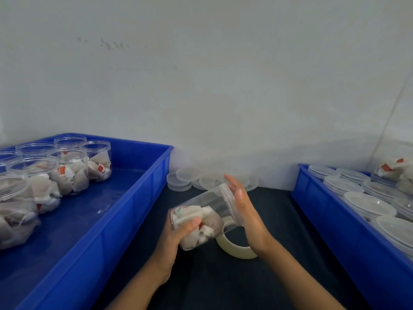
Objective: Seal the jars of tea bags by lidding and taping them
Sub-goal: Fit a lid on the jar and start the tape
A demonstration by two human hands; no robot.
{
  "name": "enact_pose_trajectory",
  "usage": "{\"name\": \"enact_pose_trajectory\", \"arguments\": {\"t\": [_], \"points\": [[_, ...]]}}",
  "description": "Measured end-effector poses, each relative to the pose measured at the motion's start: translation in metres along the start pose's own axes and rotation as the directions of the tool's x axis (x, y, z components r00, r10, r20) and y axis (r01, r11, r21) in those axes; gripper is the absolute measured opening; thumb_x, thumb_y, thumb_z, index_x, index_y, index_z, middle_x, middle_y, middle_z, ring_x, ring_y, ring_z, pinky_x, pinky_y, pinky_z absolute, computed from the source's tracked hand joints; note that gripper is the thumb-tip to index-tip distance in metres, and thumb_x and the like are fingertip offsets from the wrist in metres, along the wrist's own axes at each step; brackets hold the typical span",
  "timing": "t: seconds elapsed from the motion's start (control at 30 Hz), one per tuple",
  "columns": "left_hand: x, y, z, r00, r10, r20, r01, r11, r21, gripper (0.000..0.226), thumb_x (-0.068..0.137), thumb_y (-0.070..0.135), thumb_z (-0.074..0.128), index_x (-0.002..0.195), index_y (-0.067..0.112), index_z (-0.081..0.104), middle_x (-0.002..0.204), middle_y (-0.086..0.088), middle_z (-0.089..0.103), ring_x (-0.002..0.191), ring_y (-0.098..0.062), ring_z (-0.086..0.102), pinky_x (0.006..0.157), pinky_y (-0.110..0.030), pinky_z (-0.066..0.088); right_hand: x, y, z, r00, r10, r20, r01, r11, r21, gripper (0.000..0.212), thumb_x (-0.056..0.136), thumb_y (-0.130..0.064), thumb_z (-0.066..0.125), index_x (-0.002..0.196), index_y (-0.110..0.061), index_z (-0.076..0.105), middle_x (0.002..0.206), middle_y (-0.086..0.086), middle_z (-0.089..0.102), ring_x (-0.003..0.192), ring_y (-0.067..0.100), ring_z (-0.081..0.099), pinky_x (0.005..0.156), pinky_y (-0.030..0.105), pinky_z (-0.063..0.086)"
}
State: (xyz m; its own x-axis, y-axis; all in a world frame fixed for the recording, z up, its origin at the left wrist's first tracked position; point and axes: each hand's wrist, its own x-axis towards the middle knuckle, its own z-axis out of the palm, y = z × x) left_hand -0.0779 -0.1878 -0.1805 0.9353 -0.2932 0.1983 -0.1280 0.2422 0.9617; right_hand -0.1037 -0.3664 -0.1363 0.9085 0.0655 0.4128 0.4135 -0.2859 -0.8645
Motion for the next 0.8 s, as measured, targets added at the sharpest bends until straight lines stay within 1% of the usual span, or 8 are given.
{"name": "enact_pose_trajectory", "arguments": {"t": [0.07, 0.13, 0.27, 0.43, 0.53, 0.67, 0.73, 0.8], "points": [[0.0, 0.0, -0.002, 0.999, -0.028, 0.04, 0.03, 0.998, -0.05, 0.074, 0.056, 0.058, 0.072, 0.12, 0.021, 0.063, 0.112, -0.003, 0.072, 0.103, -0.016, 0.068, 0.086, -0.029, 0.048, -0.001, 0.0, 0.0, 0.992, -0.129, 0.015, 0.13, 0.987, -0.095, 0.058, 0.094, -0.055, 0.031, 0.146, -0.031, 0.035, 0.148, -0.017, 0.038, 0.14, 0.003, 0.03, 0.108, 0.015, 0.031], [0.001, -0.001, -0.003, 0.997, -0.053, 0.058, 0.056, 0.997, -0.051, 0.073, 0.057, 0.058, 0.071, 0.12, 0.022, 0.064, 0.113, -0.003, 0.072, 0.105, -0.017, 0.067, 0.088, -0.031, 0.048, -0.001, 0.001, 0.001, 0.98, -0.199, -0.003, 0.195, 0.962, -0.189, 0.05, 0.096, -0.048, 0.034, 0.142, -0.028, 0.04, 0.139, -0.014, 0.045, 0.134, 0.012, 0.04, 0.109, 0.027, 0.036], [0.001, -0.003, -0.002, 0.999, -0.04, 0.035, 0.04, 0.999, -0.007, 0.088, 0.052, 0.057, 0.08, 0.125, 0.015, 0.056, 0.112, -0.009, 0.07, 0.104, -0.022, 0.067, 0.091, -0.037, 0.051, 0.001, 0.001, 0.0, 0.99, -0.124, -0.069, 0.108, 0.973, -0.205, 0.044, 0.095, -0.054, 0.03, 0.127, -0.032, 0.051, 0.12, -0.01, 0.053, 0.113, 0.014, 0.053, 0.096, 0.046, 0.046], [0.003, 0.001, -0.001, 1.0, 0.008, 0.015, -0.008, 1.0, 0.025, 0.082, 0.049, 0.052, 0.082, 0.118, 0.016, 0.055, 0.105, -0.006, 0.071, 0.097, -0.019, 0.07, 0.075, -0.026, 0.054, 0.007, -0.005, -0.005, 0.993, -0.098, -0.07, 0.078, 0.966, -0.248, 0.046, 0.096, -0.062, 0.027, 0.116, -0.031, 0.054, 0.104, -0.007, 0.057, 0.103, 0.014, 0.055, 0.092, 0.046, 0.047], [0.003, 0.003, -0.002, 0.999, 0.036, 0.007, -0.036, 0.997, 0.064, 0.077, 0.05, 0.049, 0.083, 0.116, 0.02, 0.055, 0.106, -0.004, 0.07, 0.095, -0.016, 0.07, 0.072, -0.023, 0.055, 0.009, -0.008, -0.005, 0.991, -0.092, -0.097, 0.06, 0.954, -0.292, 0.046, 0.092, -0.066, 0.027, 0.118, -0.039, 0.053, 0.111, -0.012, 0.058, 0.108, 0.008, 0.055, 0.092, 0.039, 0.048], [0.003, 0.0, -0.006, 0.988, 0.155, 0.003, -0.145, 0.918, 0.369, 0.073, 0.055, 0.031, 0.093, 0.116, 0.038, 0.052, 0.115, 0.02, 0.059, 0.103, 0.004, 0.06, 0.079, -0.019, 0.053, 0.008, -0.014, -0.005, 0.989, -0.068, -0.131, 0.006, 0.906, -0.423, 0.051, 0.084, -0.075, 0.031, 0.125, -0.049, 0.047, 0.119, -0.021, 0.05, 0.105, -0.004, 0.051, 0.087, 0.022, 0.044], [0.001, -0.005, -0.005, 0.98, 0.189, 0.059, -0.191, 0.821, 0.538, 0.085, 0.05, 0.038, 0.094, 0.118, 0.05, 0.044, 0.117, 0.037, 0.05, 0.108, 0.016, 0.051, 0.082, -0.009, 0.047, 0.007, -0.015, -0.001, 0.99, -0.081, -0.114, 0.012, 0.864, -0.503, 0.053, 0.085, -0.072, 0.037, 0.13, -0.045, 0.046, 0.121, -0.018, 0.047, 0.109, 0.0, 0.049, 0.089, 0.024, 0.045], [0.0, -0.009, -0.002, 0.974, 0.217, 0.062, -0.208, 0.758, 0.618, 0.09, 0.05, 0.046, 0.092, 0.121, 0.055, 0.038, 0.119, 0.038, 0.047, 0.11, 0.017, 0.048, 0.08, -0.005, 0.044, 0.006, -0.015, 0.004, 0.99, -0.09, -0.107, 0.02, 0.852, -0.523, 0.053, 0.087, -0.066, 0.042, 0.133, -0.042, 0.046, 0.124, -0.017, 0.046, 0.113, 0.002, 0.047, 0.092, 0.024, 0.044]]}}
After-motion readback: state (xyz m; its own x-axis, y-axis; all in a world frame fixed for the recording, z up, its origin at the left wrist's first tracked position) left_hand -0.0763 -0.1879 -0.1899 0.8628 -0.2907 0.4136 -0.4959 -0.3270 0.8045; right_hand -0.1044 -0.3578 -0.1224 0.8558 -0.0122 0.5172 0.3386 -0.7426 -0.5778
